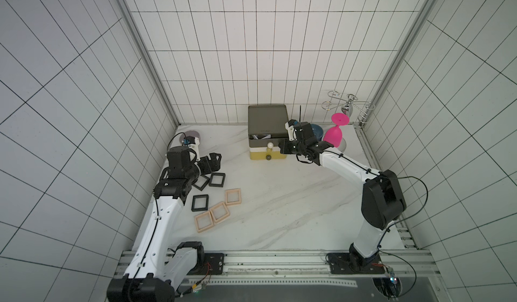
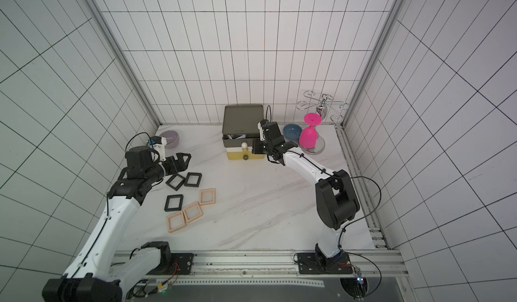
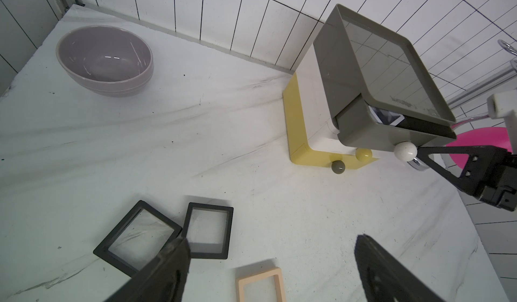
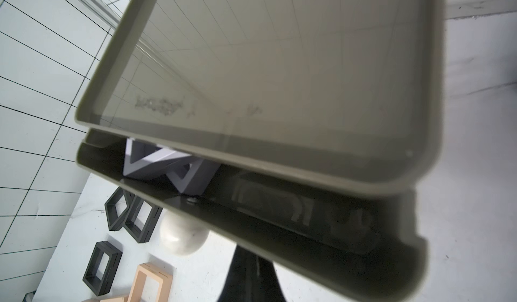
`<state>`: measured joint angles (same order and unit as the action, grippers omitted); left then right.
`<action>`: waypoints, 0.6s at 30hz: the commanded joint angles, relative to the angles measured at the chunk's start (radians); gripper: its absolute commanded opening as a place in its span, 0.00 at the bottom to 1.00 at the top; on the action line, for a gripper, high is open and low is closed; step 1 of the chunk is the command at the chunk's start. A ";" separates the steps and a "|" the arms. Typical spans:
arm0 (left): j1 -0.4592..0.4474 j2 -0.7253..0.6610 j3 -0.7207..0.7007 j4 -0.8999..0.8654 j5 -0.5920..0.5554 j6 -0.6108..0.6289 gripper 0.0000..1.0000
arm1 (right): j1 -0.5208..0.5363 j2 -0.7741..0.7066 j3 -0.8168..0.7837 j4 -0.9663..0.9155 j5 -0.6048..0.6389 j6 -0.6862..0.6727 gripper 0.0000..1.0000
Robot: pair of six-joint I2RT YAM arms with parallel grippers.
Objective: Place the brooch boxes into the drawer by color
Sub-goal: Close the drawer in the storage box.
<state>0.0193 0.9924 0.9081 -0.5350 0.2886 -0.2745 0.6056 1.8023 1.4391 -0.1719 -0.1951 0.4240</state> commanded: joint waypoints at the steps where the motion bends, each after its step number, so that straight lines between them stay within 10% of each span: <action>1: -0.011 -0.017 -0.009 0.007 -0.018 0.020 0.96 | -0.019 0.039 0.067 0.049 0.023 0.008 0.00; 15: -0.074 -0.023 -0.012 -0.008 -0.072 0.060 0.96 | -0.038 0.085 0.109 0.081 -0.010 0.018 0.00; 18: -0.074 -0.019 -0.011 -0.009 -0.074 0.061 0.96 | -0.038 0.012 0.020 0.156 -0.073 0.043 0.13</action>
<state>-0.0517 0.9848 0.9058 -0.5419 0.2295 -0.2321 0.5877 1.8824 1.4998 -0.1318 -0.2398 0.4419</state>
